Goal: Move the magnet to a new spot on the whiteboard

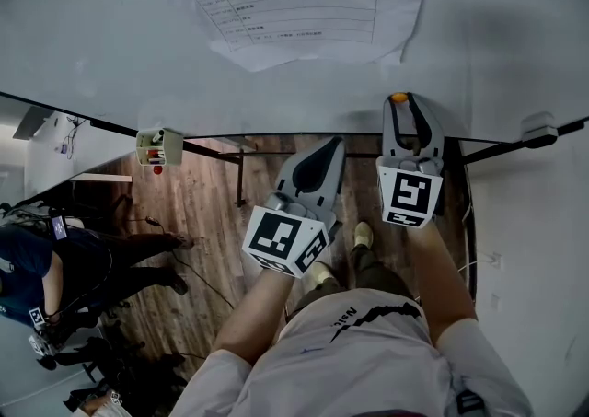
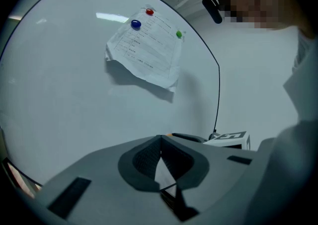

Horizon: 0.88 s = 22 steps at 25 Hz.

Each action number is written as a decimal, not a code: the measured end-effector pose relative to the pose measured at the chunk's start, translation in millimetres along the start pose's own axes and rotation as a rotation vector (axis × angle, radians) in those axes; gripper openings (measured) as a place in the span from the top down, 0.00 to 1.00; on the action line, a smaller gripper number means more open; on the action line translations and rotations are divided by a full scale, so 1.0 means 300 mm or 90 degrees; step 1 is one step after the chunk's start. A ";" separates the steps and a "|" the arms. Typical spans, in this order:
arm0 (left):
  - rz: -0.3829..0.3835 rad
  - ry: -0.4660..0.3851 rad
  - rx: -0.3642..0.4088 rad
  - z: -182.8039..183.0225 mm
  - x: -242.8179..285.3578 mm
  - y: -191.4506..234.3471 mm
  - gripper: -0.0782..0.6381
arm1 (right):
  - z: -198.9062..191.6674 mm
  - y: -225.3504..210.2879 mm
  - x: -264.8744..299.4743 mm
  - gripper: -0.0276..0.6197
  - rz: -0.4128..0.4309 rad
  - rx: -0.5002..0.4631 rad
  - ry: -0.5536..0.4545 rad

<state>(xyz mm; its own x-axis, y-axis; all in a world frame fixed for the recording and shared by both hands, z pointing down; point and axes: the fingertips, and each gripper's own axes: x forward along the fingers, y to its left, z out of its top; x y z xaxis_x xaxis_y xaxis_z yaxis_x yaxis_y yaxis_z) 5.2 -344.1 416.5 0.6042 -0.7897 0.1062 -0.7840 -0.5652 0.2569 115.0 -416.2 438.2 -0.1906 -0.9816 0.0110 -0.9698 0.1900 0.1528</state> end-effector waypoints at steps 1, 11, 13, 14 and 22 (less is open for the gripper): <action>0.000 0.000 -0.001 -0.001 0.001 0.001 0.88 | 0.000 0.000 0.000 0.76 0.001 0.002 -0.001; -0.006 0.003 -0.001 -0.012 -0.015 -0.010 0.88 | -0.005 0.006 -0.018 0.76 0.014 0.009 0.013; -0.007 0.004 -0.001 -0.014 -0.029 -0.015 0.88 | -0.010 0.008 -0.035 0.76 0.014 0.008 0.022; -0.007 0.004 0.000 -0.017 -0.038 -0.017 0.88 | -0.011 0.010 -0.046 0.76 0.015 0.008 0.026; -0.016 0.001 0.004 -0.014 -0.124 -0.061 0.88 | 0.020 0.059 -0.156 0.76 0.042 0.038 0.047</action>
<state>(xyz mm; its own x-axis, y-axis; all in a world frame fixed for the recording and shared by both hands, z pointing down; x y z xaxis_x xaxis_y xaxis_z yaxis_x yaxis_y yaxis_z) -2.2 -303.4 411.8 0.6238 -0.7749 0.1017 -0.7695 -0.5861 0.2537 105.9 -366.7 434.4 -0.2442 -0.9653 0.0929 -0.9633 0.2525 0.0910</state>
